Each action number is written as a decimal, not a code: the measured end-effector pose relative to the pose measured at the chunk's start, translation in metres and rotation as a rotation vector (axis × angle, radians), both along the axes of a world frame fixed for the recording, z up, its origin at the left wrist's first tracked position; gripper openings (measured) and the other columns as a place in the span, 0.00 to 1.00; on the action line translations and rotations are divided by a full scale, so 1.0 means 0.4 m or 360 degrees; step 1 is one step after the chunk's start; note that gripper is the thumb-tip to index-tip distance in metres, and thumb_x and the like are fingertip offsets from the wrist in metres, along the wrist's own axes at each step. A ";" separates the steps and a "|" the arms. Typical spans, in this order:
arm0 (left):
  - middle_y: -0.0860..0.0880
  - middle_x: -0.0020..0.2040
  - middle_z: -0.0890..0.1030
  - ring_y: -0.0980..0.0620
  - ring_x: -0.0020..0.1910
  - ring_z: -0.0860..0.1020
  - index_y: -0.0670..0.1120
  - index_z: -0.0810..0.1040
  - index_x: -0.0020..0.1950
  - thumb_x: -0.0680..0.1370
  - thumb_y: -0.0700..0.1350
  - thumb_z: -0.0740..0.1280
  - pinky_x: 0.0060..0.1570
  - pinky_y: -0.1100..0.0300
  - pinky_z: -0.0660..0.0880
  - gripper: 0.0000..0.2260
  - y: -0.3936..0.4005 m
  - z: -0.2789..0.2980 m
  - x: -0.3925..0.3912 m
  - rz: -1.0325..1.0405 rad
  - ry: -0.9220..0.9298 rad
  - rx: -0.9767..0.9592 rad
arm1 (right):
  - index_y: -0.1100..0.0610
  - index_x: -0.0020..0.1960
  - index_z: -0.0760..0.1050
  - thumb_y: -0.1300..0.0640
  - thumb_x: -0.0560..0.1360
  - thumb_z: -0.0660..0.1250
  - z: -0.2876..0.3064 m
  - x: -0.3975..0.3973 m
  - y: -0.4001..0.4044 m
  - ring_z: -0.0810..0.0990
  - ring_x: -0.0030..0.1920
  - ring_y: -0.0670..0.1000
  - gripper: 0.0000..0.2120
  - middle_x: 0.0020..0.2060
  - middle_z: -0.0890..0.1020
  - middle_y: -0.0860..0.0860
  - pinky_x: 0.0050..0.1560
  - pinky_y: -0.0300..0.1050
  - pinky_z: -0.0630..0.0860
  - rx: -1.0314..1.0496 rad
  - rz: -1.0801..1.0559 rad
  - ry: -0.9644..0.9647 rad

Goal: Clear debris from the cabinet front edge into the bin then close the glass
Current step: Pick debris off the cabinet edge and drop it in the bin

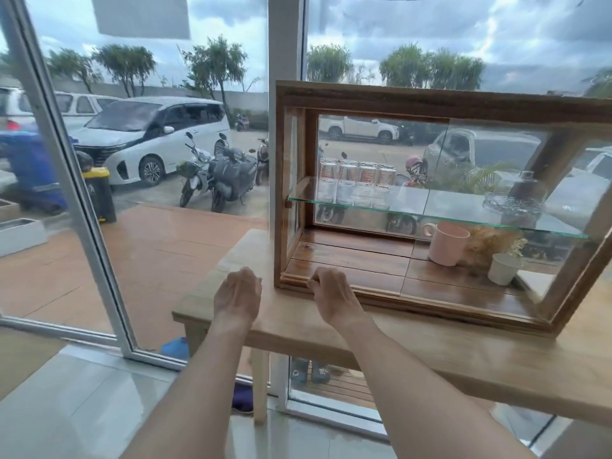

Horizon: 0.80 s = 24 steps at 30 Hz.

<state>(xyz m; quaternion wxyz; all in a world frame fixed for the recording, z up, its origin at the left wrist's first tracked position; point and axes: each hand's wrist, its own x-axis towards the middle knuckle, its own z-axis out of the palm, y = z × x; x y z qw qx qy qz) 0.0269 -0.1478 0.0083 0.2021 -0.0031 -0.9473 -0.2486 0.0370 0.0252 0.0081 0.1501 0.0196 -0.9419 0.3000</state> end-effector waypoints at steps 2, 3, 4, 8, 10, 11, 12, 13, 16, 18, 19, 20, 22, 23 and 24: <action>0.36 0.48 0.83 0.37 0.48 0.81 0.38 0.79 0.47 0.80 0.46 0.60 0.45 0.48 0.77 0.13 -0.063 -0.011 0.020 0.0088 -0.0026 0.0011 | 0.61 0.42 0.77 0.62 0.79 0.63 -0.001 0.008 -0.045 0.78 0.44 0.54 0.08 0.43 0.79 0.56 0.46 0.50 0.74 -0.0007 0.0060 -0.0032; 0.36 0.50 0.82 0.36 0.50 0.80 0.38 0.79 0.49 0.80 0.47 0.61 0.47 0.48 0.76 0.13 -0.100 -0.022 0.030 0.0121 -0.0040 0.0017 | 0.62 0.42 0.77 0.63 0.78 0.63 -0.003 0.011 -0.071 0.78 0.44 0.54 0.08 0.42 0.80 0.56 0.47 0.51 0.75 -0.0009 0.0096 -0.0043; 0.36 0.51 0.82 0.36 0.51 0.80 0.38 0.78 0.50 0.80 0.47 0.61 0.48 0.47 0.76 0.13 -0.138 -0.032 0.044 0.0146 -0.0049 0.0032 | 0.62 0.41 0.78 0.63 0.78 0.64 -0.006 0.016 -0.100 0.77 0.44 0.54 0.08 0.42 0.80 0.57 0.47 0.52 0.76 -0.0013 0.0134 -0.0052; 0.35 0.47 0.82 0.35 0.50 0.79 0.38 0.76 0.49 0.78 0.44 0.63 0.47 0.46 0.76 0.09 -0.303 -0.095 0.111 0.0247 -0.0059 -0.0043 | 0.56 0.40 0.76 0.63 0.77 0.66 -0.036 0.049 -0.251 0.77 0.43 0.52 0.08 0.42 0.80 0.55 0.44 0.46 0.71 -0.0034 0.0259 -0.0095; 0.34 0.46 0.82 0.34 0.49 0.80 0.38 0.77 0.48 0.78 0.43 0.63 0.46 0.47 0.76 0.09 -0.385 -0.124 0.158 0.0341 -0.0110 -0.0054 | 0.55 0.39 0.75 0.62 0.77 0.65 -0.063 0.073 -0.344 0.78 0.43 0.54 0.09 0.43 0.80 0.56 0.42 0.48 0.74 -0.0054 0.0338 -0.0137; 0.34 0.46 0.82 0.34 0.49 0.80 0.38 0.77 0.48 0.79 0.44 0.62 0.46 0.47 0.76 0.10 -0.426 -0.138 0.180 0.0379 -0.0129 -0.0041 | 0.56 0.40 0.76 0.62 0.77 0.64 -0.077 0.085 -0.392 0.79 0.44 0.55 0.08 0.43 0.81 0.56 0.43 0.50 0.76 -0.0055 0.0402 -0.0178; 0.34 0.47 0.82 0.34 0.50 0.80 0.38 0.77 0.48 0.80 0.45 0.61 0.47 0.47 0.76 0.11 -0.464 -0.152 0.203 0.0425 -0.0142 -0.0030 | 0.59 0.42 0.77 0.62 0.77 0.64 -0.095 0.099 -0.440 0.80 0.45 0.57 0.07 0.44 0.81 0.57 0.44 0.49 0.76 -0.0059 0.0469 -0.0220; 0.34 0.48 0.82 0.35 0.51 0.80 0.38 0.77 0.49 0.80 0.45 0.61 0.48 0.47 0.76 0.11 -0.501 -0.168 0.224 0.0473 -0.0155 -0.0029 | 0.61 0.45 0.79 0.63 0.77 0.63 -0.114 0.110 -0.488 0.81 0.46 0.57 0.06 0.45 0.82 0.58 0.43 0.47 0.73 -0.0049 0.0522 -0.0251; 0.35 0.48 0.81 0.35 0.51 0.79 0.37 0.77 0.49 0.81 0.43 0.60 0.47 0.48 0.76 0.10 -0.598 -0.235 0.287 0.0586 -0.0236 -0.0067 | 0.66 0.47 0.75 0.64 0.76 0.60 -0.185 0.155 -0.612 0.73 0.37 0.55 0.07 0.38 0.75 0.56 0.35 0.53 0.67 -0.0109 0.0608 -0.0461; 0.36 0.48 0.82 0.36 0.50 0.80 0.38 0.77 0.49 0.81 0.43 0.59 0.44 0.49 0.75 0.10 -0.649 -0.284 0.330 0.0662 -0.0315 -0.0029 | 0.63 0.43 0.72 0.67 0.75 0.58 -0.236 0.183 -0.677 0.68 0.35 0.51 0.06 0.39 0.72 0.54 0.32 0.45 0.69 -0.0117 0.0713 -0.0547; 0.36 0.48 0.82 0.36 0.50 0.79 0.38 0.76 0.50 0.81 0.44 0.59 0.44 0.49 0.75 0.11 -0.673 -0.308 0.349 0.0692 -0.0348 0.0011 | 0.59 0.42 0.71 0.67 0.75 0.58 -0.262 0.193 -0.704 0.68 0.36 0.50 0.07 0.39 0.72 0.53 0.31 0.39 0.68 -0.0116 0.0755 -0.0570; 0.35 0.49 0.81 0.35 0.50 0.79 0.37 0.76 0.51 0.81 0.45 0.59 0.44 0.49 0.74 0.11 -0.695 -0.329 0.367 0.0714 -0.0376 0.0043 | 0.57 0.40 0.71 0.67 0.75 0.59 -0.288 0.200 -0.730 0.70 0.37 0.50 0.08 0.39 0.73 0.52 0.32 0.39 0.67 -0.0110 0.0779 -0.0587; 0.35 0.48 0.81 0.35 0.49 0.79 0.37 0.76 0.49 0.81 0.45 0.59 0.42 0.49 0.74 0.12 -0.734 -0.369 0.397 0.0749 -0.0432 0.0084 | 0.53 0.35 0.69 0.66 0.74 0.60 -0.334 0.209 -0.775 0.71 0.35 0.52 0.13 0.35 0.72 0.51 0.29 0.38 0.65 -0.0090 0.0809 -0.0619; 0.35 0.47 0.81 0.35 0.48 0.79 0.37 0.76 0.47 0.81 0.44 0.59 0.41 0.49 0.73 0.12 -0.751 -0.386 0.410 0.0767 -0.0458 0.0100 | 0.53 0.34 0.68 0.66 0.74 0.60 -0.356 0.212 -0.796 0.70 0.34 0.52 0.13 0.33 0.71 0.50 0.27 0.37 0.63 -0.0068 0.0829 -0.0632; 0.35 0.46 0.81 0.35 0.47 0.79 0.37 0.76 0.45 0.81 0.44 0.59 0.39 0.50 0.72 0.12 -0.767 -0.402 0.422 0.0787 -0.0487 0.0109 | 0.54 0.35 0.69 0.66 0.75 0.60 -0.376 0.215 -0.815 0.69 0.33 0.51 0.12 0.33 0.71 0.50 0.25 0.35 0.62 -0.0045 0.0845 -0.0645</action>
